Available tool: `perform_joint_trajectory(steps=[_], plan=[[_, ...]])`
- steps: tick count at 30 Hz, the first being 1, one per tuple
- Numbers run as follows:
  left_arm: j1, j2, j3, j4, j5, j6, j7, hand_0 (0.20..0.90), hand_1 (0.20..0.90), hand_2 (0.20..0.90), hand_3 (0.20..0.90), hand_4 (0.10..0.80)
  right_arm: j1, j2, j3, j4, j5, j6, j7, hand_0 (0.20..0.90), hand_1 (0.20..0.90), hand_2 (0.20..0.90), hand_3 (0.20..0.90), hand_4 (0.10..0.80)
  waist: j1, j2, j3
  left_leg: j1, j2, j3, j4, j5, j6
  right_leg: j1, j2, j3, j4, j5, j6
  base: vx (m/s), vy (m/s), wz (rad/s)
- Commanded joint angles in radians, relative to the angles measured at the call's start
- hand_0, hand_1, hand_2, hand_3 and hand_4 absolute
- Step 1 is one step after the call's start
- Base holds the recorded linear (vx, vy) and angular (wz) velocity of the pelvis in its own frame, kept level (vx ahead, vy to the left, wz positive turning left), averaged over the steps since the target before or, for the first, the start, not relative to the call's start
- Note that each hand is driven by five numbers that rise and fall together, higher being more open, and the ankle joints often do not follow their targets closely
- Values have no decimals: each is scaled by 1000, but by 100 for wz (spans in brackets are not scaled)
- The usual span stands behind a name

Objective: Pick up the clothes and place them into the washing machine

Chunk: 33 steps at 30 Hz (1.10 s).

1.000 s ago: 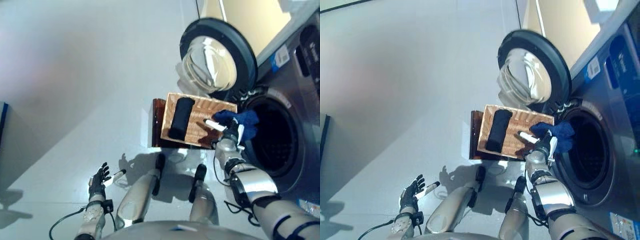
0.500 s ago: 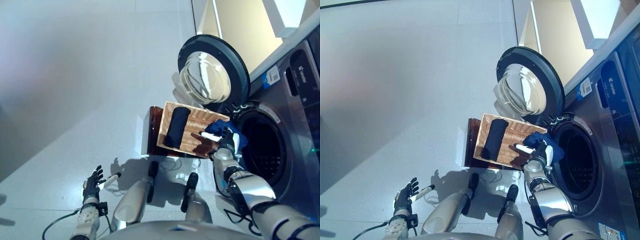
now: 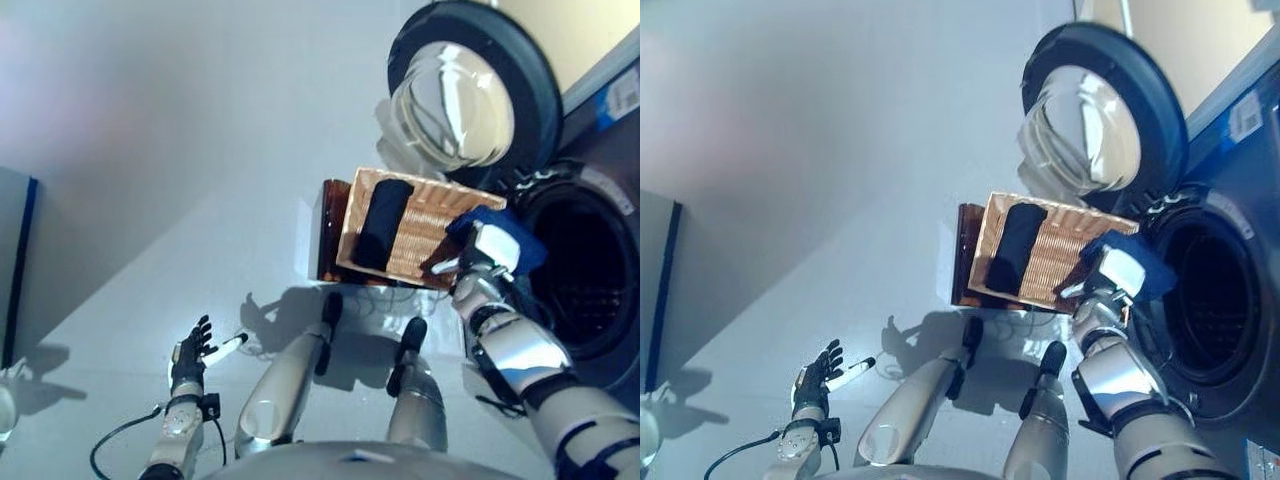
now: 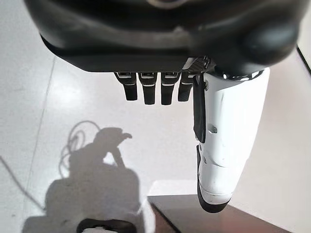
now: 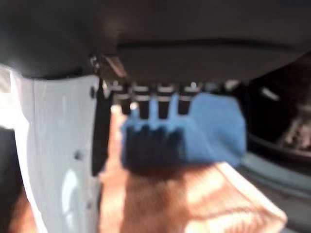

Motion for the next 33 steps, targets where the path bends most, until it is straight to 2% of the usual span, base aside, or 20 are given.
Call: perform_joint_trajectory(steps=[1, 10, 11, 12, 13, 14, 15, 24, 33], plan=[[26, 51, -12, -44, -8, -20, 31, 900, 900, 900, 900, 800, -76, -142, 71, 11, -68, 49, -83, 900, 900, 900, 900, 800, 17, 5, 1, -62, 1, 21, 42, -40, -67, -45, 22, 6, 72, -41, -90, 0, 0, 0], [31, 41, -62, -112, -24, -16, 32, 900, 900, 900, 900, 800, -117, -242, 133, 25, -158, 108, -73, 900, 900, 900, 900, 800, 13, 25, 19, -116, 2, 23, 86, -51, -70, -107, 23, 17, 136, -64, -103, 10, -2, 0], [32, 39, -65, -115, -27, -17, 34, 900, 900, 900, 900, 800, -116, -248, 138, 25, -166, 111, -72, 900, 900, 900, 900, 800, 14, 25, 18, -113, 1, 18, 102, -90, -74, -107, 27, 26, 156, -100, -99, 94, -17, 2], [31, 40, -66, -122, -30, -18, 33, 900, 900, 900, 900, 800, -116, -253, 140, 24, -170, 113, -72, 900, 900, 900, 900, 800, 13, 27, 19, -119, 2, 18, 106, -91, -74, -115, 29, 28, 163, -102, -100, 0, 0, 0], [30, 40, -66, -123, -30, -18, 33, 900, 900, 900, 900, 800, -117, -254, 139, 23, -170, 113, -73, 900, 900, 900, 900, 800, 12, 29, 23, -130, 2, 26, 98, -55, -69, -124, 26, 19, 151, -70, -108, -5, 3, 4], [28, 40, -66, -121, -28, -17, 36, 900, 900, 900, 900, 800, -117, -259, 140, 25, -173, 113, -71, 900, 900, 900, 900, 800, 13, 29, 21, -126, 3, 19, 114, -94, -75, -124, 30, 30, 170, -106, -102, -12, -15, 4], [25, 38, -67, -126, -28, -18, 44, 900, 900, 900, 900, 800, -116, -268, 142, 23, -176, 114, -71, 900, 900, 900, 900, 800, 14, 30, 26, -141, 5, 17, 123, -95, -75, -137, 30, 31, 178, -109, -104, 91, -35, 3], [18, 36, -71, -142, -25, -24, 66, 900, 900, 900, 900, 800, -115, -274, 150, 32, -186, 125, -72, 900, 900, 900, 900, 800, 25, 42, 43, -180, 9, 9, 143, -94, -77, -180, 31, 23, 220, -127, -111, -12, -17, 2], [12, 48, -64, -184, -4, -33, 91, 900, 900, 900, 900, 800, -101, -277, 139, 23, -181, 116, -66, 900, 900, 900, 900, 800, 45, 61, 56, -254, -10, -10, 197, -96, -77, -259, 15, 15, 334, -173, -122, -27, -15, 13]])
